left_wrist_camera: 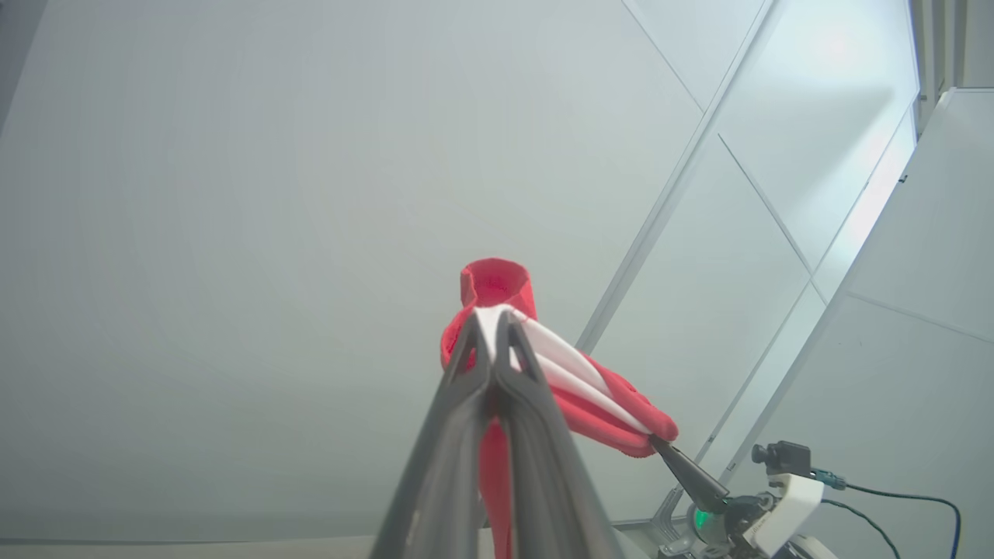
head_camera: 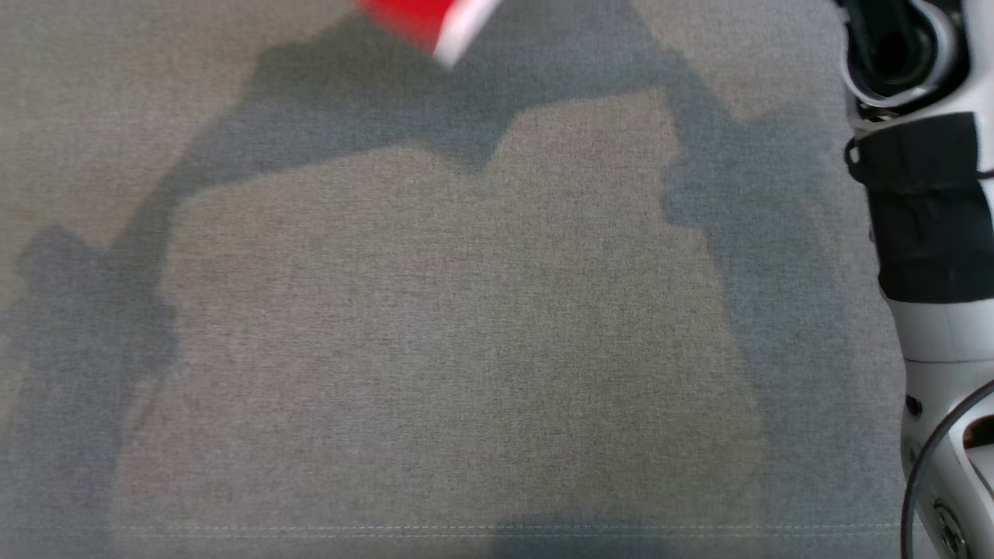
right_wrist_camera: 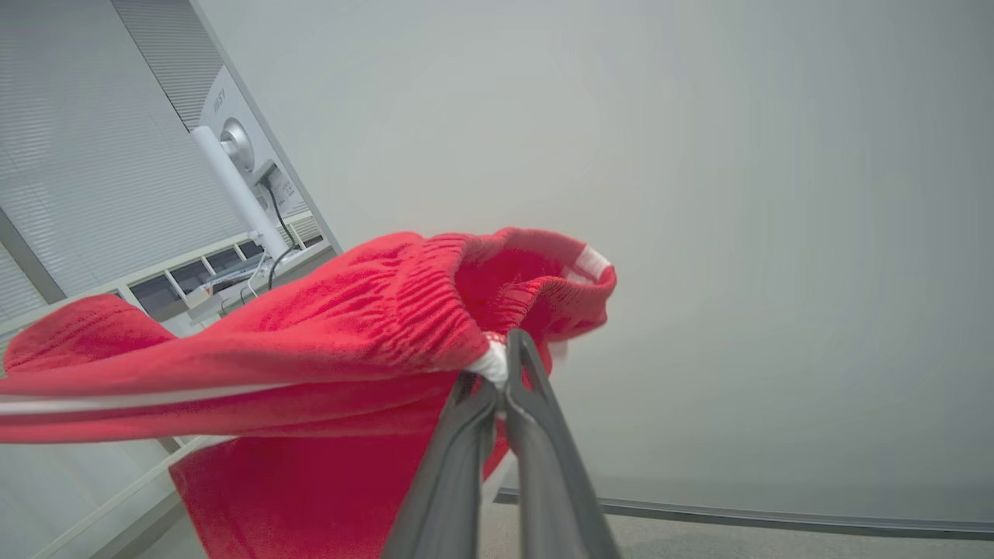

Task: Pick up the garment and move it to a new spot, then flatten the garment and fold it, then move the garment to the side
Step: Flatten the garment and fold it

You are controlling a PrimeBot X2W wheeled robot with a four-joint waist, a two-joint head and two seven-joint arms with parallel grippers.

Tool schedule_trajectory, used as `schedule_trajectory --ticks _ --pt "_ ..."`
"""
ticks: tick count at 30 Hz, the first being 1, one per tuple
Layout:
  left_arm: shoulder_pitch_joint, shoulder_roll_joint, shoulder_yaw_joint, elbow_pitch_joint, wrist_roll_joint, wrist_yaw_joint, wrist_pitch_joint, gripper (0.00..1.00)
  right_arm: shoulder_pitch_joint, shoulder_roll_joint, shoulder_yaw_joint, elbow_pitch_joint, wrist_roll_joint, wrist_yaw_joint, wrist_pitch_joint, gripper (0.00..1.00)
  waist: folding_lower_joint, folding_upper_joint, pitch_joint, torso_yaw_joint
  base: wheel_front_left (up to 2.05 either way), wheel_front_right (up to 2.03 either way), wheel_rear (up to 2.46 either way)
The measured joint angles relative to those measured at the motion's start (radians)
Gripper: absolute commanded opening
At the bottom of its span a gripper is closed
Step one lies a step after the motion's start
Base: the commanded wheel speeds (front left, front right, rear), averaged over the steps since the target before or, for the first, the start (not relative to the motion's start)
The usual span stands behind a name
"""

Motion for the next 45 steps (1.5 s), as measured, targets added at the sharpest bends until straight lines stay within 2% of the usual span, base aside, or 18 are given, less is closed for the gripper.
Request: schedule_trajectory --ticks 2,7,9,10,15,20,22,26,33,45 --pt "0.040 -0.005 0.011 -0.009 0.000 0.001 0.003 0.00 -0.021 0.004 0.018 0.077 -0.007 0.000 0.024 0.00 0.0000 0.0000 0.018 -0.008 0.00 0.00 0.00" --pt "0.173 -0.005 0.069 -0.068 0.002 0.001 0.017 0.00 -0.019 -0.011 0.124 0.179 0.110 -0.001 0.055 0.00 0.0000 0.0000 0.084 -0.018 0.00 0.00 0.00" --pt "0.272 -0.014 0.088 -0.091 0.016 0.005 -0.004 0.00 0.024 -0.012 0.184 0.180 0.157 -0.002 0.034 0.00 0.0000 0.0000 0.120 -0.022 0.00 0.00 0.00" --pt "0.272 -0.014 0.088 -0.091 0.016 0.005 -0.004 0.00 0.024 -0.012 0.184 0.180 0.157 -0.002 0.034 0.00 0.0000 0.0000 0.120 -0.022 0.00 0.00 0.00" --pt "0.504 -0.078 0.059 -0.131 0.062 0.007 -0.062 0.00 0.209 -0.029 0.291 0.140 0.210 -0.003 -0.086 0.00 0.0000 0.0000 0.200 -0.026 0.00 0.00 0.00" --pt "0.605 -0.127 0.019 -0.163 0.091 0.008 -0.143 0.00 0.297 -0.032 0.252 0.066 0.158 -0.003 -0.157 0.00 0.0000 0.0000 0.180 -0.024 0.00 0.00 0.00" --pt "0.621 -0.113 -0.017 -0.172 0.129 0.008 -0.157 0.00 0.370 -0.032 0.221 0.025 0.139 -0.003 -0.155 0.00 0.0000 0.0000 0.154 -0.020 0.00 0.00 0.00" --pt "0.666 -0.140 -0.048 -0.160 0.135 0.008 -0.175 0.00 0.569 -0.032 0.147 -0.098 0.105 -0.003 -0.079 0.00 0.0000 0.0000 0.085 -0.011 0.00 0.00 0.00" --pt "0.696 -0.148 -0.140 -0.071 0.222 0.008 -0.175 0.00 0.792 -0.026 0.094 -0.224 0.077 -0.005 0.020 0.00 0.0000 0.0001 -0.003 0.003 0.00 0.00 0.00" --pt "0.755 -0.222 -0.205 0.045 0.279 0.008 -0.175 0.00 0.953 -0.016 0.035 -0.318 0.078 -0.006 0.112 0.00 0.0000 0.0000 -0.117 0.006 0.00 0.00 0.00"
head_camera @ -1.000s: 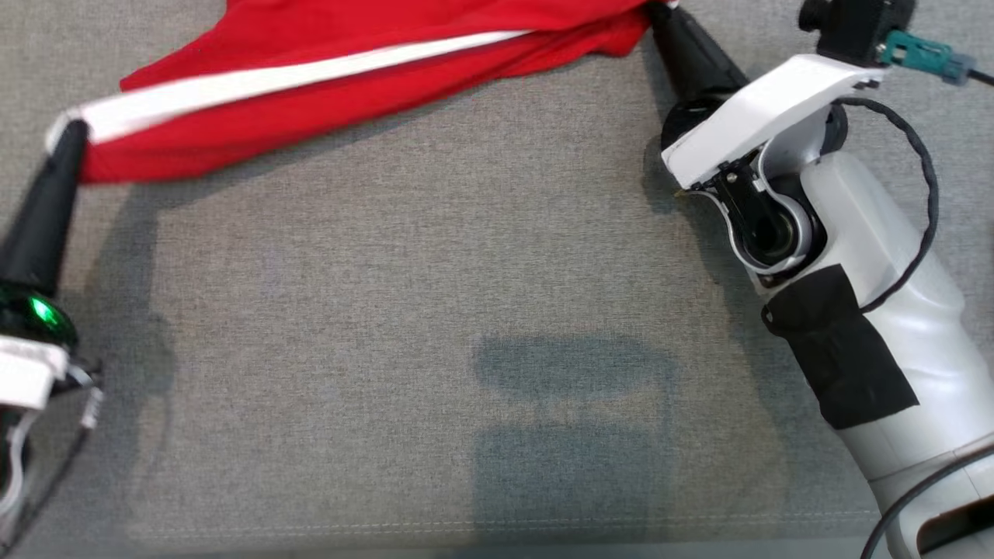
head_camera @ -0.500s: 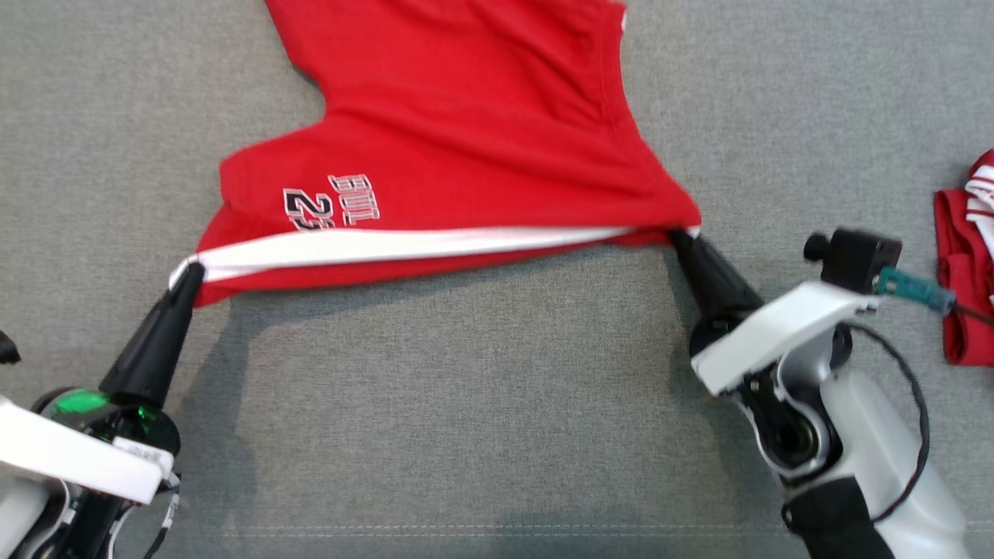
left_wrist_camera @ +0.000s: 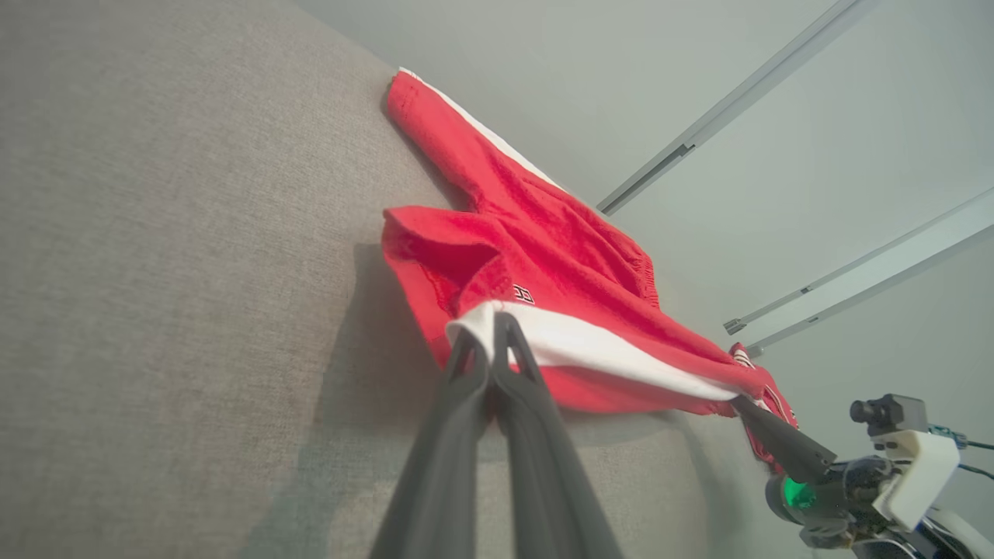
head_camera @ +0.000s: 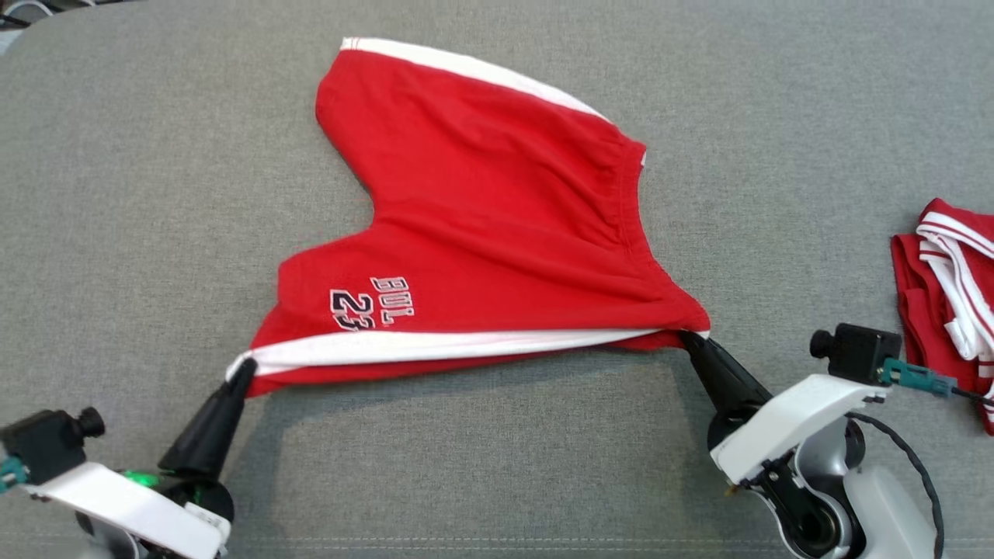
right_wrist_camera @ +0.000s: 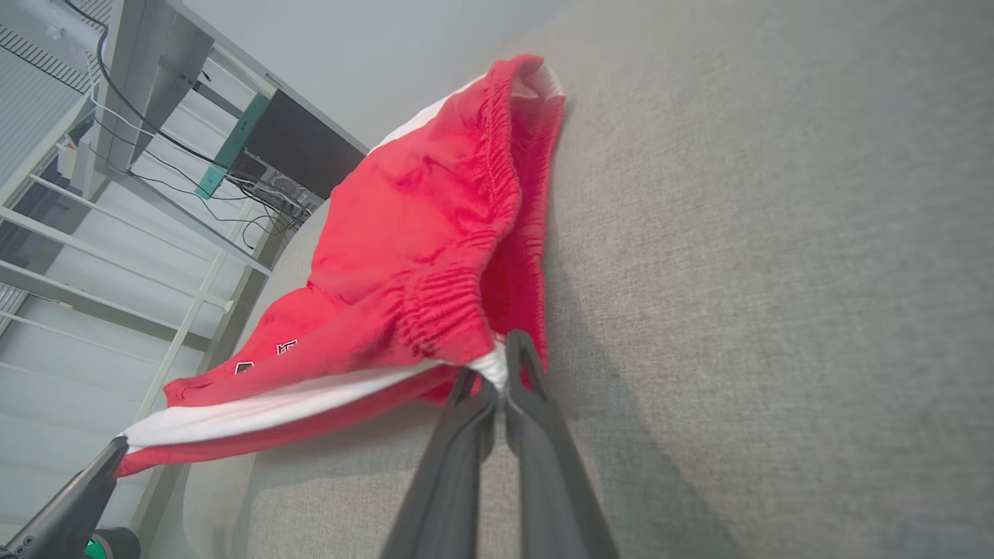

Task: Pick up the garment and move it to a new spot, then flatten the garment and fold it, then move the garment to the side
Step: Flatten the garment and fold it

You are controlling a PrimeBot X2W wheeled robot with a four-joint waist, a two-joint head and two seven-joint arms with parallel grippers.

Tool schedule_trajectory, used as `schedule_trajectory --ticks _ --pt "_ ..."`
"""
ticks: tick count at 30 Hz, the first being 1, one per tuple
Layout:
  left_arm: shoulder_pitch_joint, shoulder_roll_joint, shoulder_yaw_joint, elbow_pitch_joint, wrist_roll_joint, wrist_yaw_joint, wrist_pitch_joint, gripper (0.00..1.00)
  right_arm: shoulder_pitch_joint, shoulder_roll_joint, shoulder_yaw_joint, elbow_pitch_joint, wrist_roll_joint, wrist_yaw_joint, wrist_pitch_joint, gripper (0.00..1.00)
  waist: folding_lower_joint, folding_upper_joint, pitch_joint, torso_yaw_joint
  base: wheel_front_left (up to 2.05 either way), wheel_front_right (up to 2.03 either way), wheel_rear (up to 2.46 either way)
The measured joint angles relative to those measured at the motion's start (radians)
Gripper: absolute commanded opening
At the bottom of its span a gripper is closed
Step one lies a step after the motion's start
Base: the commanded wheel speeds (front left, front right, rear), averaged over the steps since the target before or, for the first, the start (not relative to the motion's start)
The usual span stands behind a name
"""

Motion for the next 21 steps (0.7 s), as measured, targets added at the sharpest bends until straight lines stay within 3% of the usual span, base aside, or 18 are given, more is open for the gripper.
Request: schedule_trajectory --ticks 5,6,7,8,9,10,16,21 --pt "0.008 -0.024 -0.026 0.027 0.016 0.000 0.000 0.00 0.050 0.002 -0.035 -0.021 -0.002 0.000 0.038 0.00 0.0000 0.0000 -0.032 -0.003 0.00 0.00 0.00" --pt "0.013 -0.029 -0.026 0.030 0.017 0.000 0.000 0.00 0.056 0.002 -0.040 -0.022 -0.005 0.000 0.048 0.08 0.0000 0.0000 -0.039 -0.004 0.00 0.00 0.00" --pt "0.019 -0.033 -0.028 0.035 0.023 0.000 0.000 0.14 0.064 0.003 -0.043 -0.023 -0.014 0.000 0.053 0.49 0.0000 0.0000 -0.045 -0.004 0.00 0.00 0.00" --pt "0.022 -0.036 -0.031 0.044 0.039 0.000 0.000 0.43 0.070 0.003 -0.044 -0.023 -0.029 0.000 0.058 1.00 0.0000 0.0000 -0.051 -0.005 0.00 0.00 0.00" --pt "0.022 -0.038 -0.032 0.050 0.052 0.000 0.000 0.91 0.072 0.003 -0.044 -0.026 -0.041 0.000 0.060 1.00 0.0000 0.0000 -0.056 -0.005 0.00 0.00 0.00" --pt "0.022 -0.039 -0.032 0.055 0.059 0.000 0.000 1.00 0.073 0.004 -0.044 -0.029 -0.043 0.000 0.060 1.00 0.0000 0.0000 -0.062 -0.005 0.00 0.00 0.00" --pt "0.022 -0.049 -0.047 0.089 0.121 0.000 0.000 1.00 0.086 0.006 -0.064 -0.058 -0.126 0.000 0.045 1.00 0.0000 0.0000 -0.100 0.000 0.00 0.00 0.00" --pt "0.023 -0.092 0.039 0.139 0.194 0.000 0.000 1.00 0.086 0.008 -0.109 -0.087 -0.251 0.000 -0.014 1.00 0.0000 0.0000 -0.133 0.007 0.00 0.00 0.00"
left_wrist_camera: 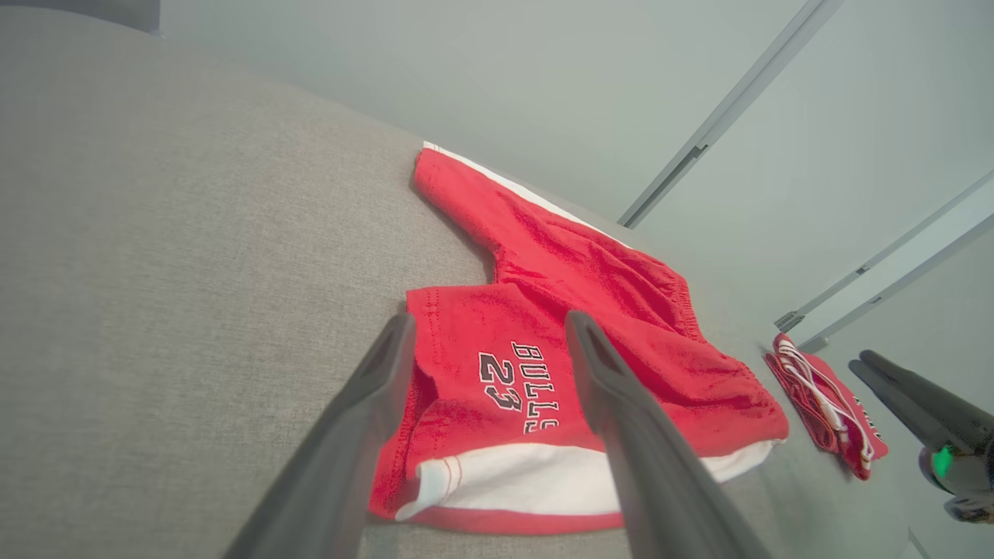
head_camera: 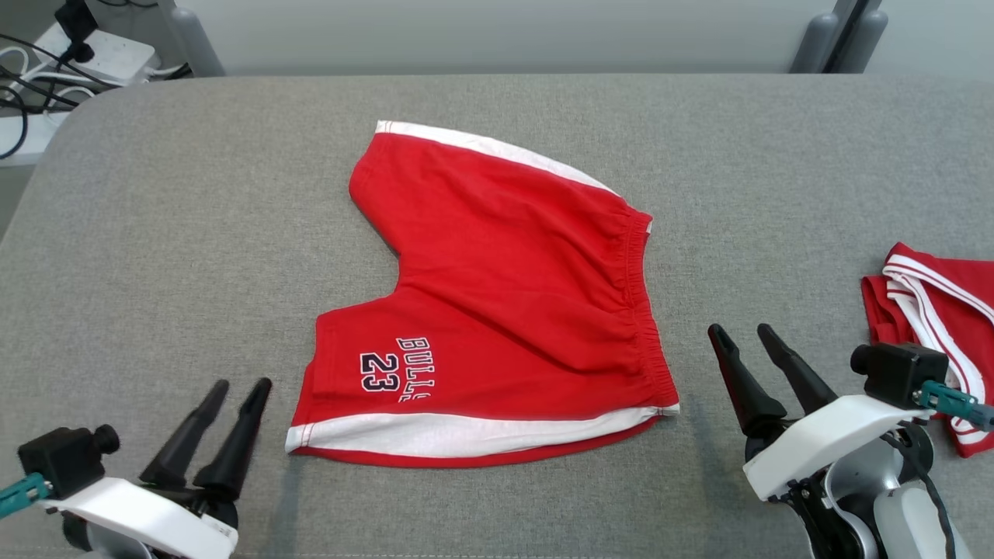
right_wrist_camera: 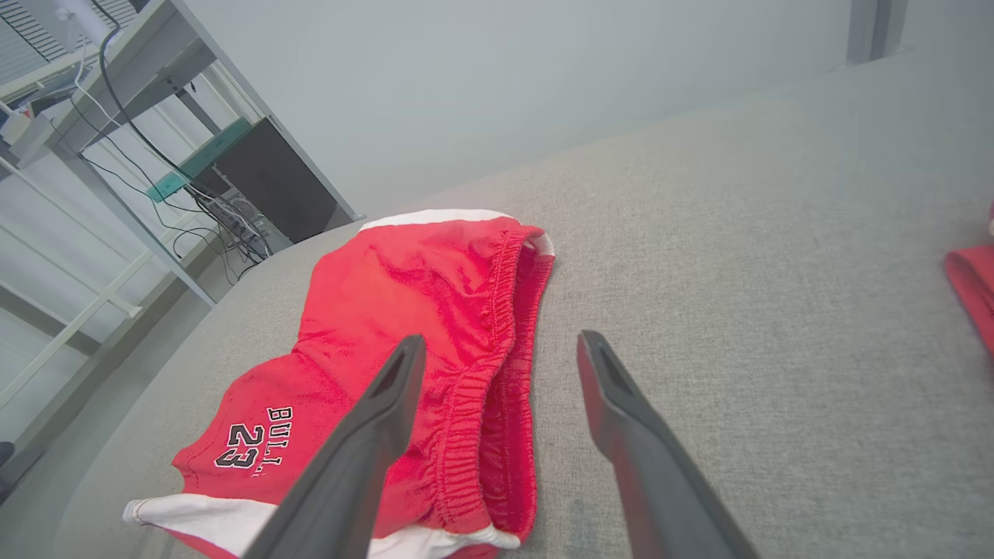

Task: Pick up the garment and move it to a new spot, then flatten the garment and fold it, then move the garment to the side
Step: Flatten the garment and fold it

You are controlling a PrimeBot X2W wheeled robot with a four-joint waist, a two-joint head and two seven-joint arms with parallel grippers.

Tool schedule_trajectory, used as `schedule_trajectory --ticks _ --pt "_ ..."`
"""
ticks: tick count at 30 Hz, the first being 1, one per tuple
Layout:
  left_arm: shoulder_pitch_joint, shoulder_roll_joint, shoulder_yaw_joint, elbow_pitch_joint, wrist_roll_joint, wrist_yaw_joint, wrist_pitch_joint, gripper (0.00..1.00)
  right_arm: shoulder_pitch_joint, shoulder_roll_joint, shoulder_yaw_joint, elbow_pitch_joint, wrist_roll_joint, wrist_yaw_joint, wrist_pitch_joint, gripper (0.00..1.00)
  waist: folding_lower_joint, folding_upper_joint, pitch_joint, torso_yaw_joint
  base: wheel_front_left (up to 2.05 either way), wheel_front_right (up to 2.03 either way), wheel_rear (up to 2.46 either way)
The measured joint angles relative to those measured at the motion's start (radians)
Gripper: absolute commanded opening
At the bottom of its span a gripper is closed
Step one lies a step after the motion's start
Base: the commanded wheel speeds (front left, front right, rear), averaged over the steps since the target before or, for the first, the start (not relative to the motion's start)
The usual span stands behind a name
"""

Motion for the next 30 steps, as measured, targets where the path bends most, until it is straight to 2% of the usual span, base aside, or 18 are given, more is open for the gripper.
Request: schedule_trajectory --ticks 5,14,21,30 --pt "0.022 -0.064 0.131 0.055 0.116 0.000 0.000 1.00 0.000 0.003 -0.023 -0.006 -0.158 0.000 -0.134 1.00 0.0000 0.0000 -0.027 0.007 0.00 0.00 0.00" --pt "0.069 -0.171 0.307 0.079 0.352 0.000 -0.003 1.00 0.001 0.003 -0.066 0.039 -0.295 0.000 -0.324 1.00 0.0000 0.0000 -0.072 0.012 0.00 0.00 0.00" --pt "0.125 -0.238 0.378 0.084 0.493 0.000 -0.003 1.00 0.044 0.003 -0.087 0.103 -0.325 0.000 -0.385 1.00 0.0000 0.0000 -0.110 0.013 0.00 0.00 0.00" --pt "0.188 -0.301 0.427 0.098 0.593 0.000 -0.003 1.00 0.102 0.005 -0.086 0.160 -0.348 0.000 -0.411 1.00 0.0000 0.0000 -0.152 0.014 0.00 0.00 0.00"
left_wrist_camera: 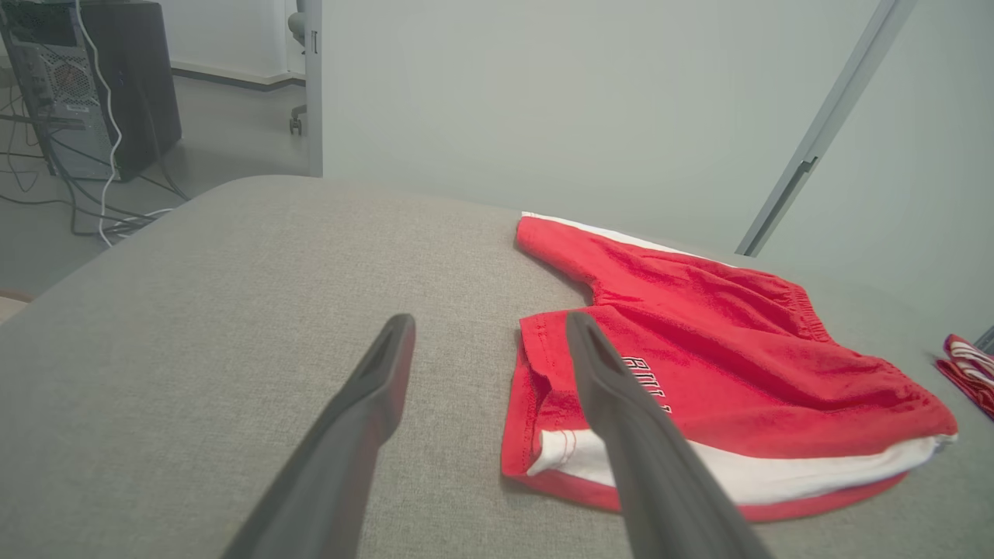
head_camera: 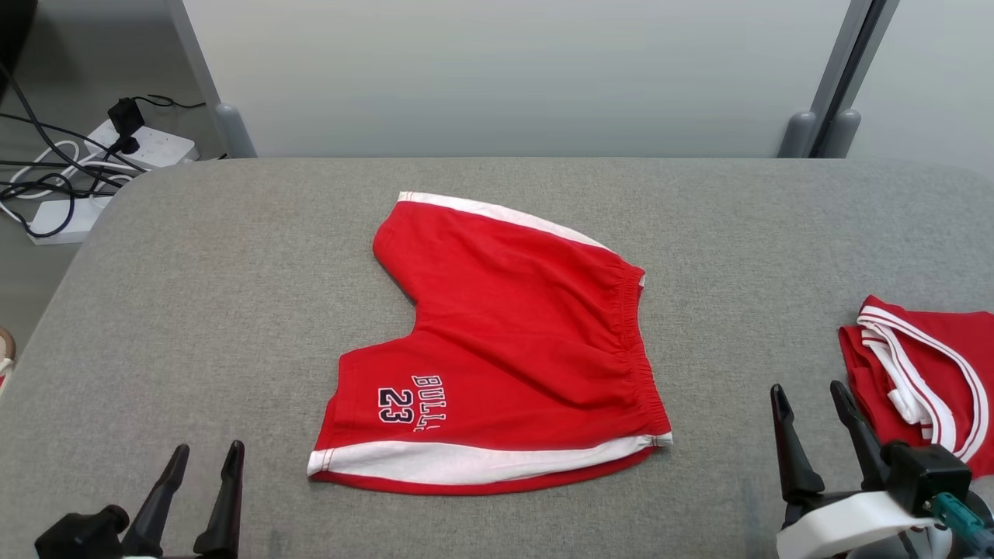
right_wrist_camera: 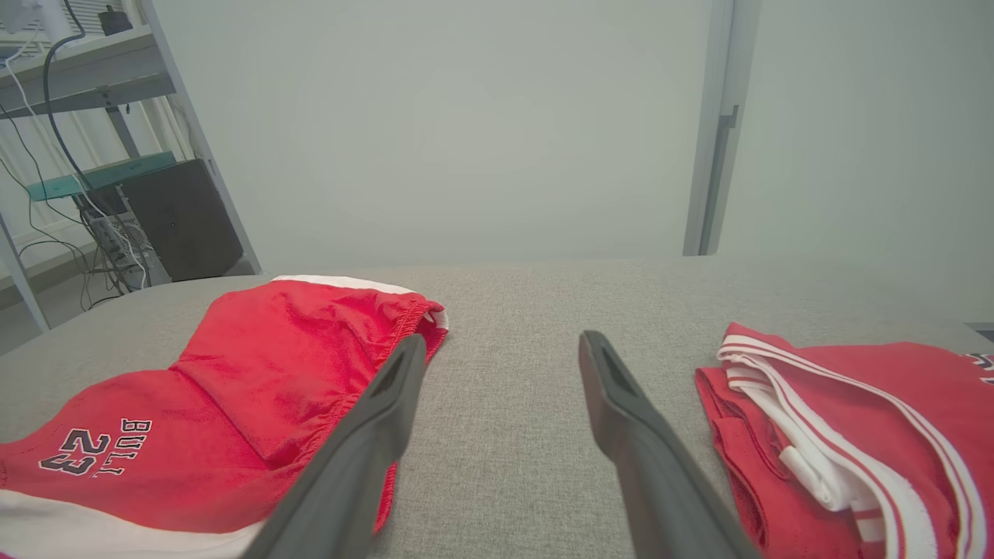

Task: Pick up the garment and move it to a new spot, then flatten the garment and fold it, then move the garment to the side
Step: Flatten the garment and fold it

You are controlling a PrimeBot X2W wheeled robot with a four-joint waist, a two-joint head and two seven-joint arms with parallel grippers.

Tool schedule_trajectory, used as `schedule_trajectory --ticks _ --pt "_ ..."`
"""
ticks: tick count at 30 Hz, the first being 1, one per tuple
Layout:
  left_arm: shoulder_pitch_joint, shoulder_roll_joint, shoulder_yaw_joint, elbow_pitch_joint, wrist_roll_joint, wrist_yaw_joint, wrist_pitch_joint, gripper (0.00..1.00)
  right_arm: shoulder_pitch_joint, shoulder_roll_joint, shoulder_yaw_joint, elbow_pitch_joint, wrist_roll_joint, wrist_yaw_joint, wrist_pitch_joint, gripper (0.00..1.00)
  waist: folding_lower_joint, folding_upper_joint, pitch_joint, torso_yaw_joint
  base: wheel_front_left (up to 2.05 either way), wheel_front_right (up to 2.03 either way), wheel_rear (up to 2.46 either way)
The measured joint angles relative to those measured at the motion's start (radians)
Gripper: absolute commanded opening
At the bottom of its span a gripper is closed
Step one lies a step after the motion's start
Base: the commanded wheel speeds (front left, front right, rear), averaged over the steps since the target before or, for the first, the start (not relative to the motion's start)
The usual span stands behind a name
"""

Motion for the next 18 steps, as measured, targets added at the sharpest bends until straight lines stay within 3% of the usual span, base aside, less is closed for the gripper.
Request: schedule_trajectory --ticks 13,18 --pt "0.037 -0.041 0.048 0.007 0.066 0.000 0.000 1.00 0.030 0.001 0.030 0.011 -0.007 0.000 -0.001 1.00 0.0000 0.0000 0.003 0.006 0.00 0.00 0.00" --pt "0.036 -0.035 0.034 0.000 0.063 0.000 0.000 1.00 0.032 0.000 0.088 0.050 -0.026 0.000 -0.001 1.00 0.0000 0.0000 0.019 0.011 0.00 0.00 0.00"
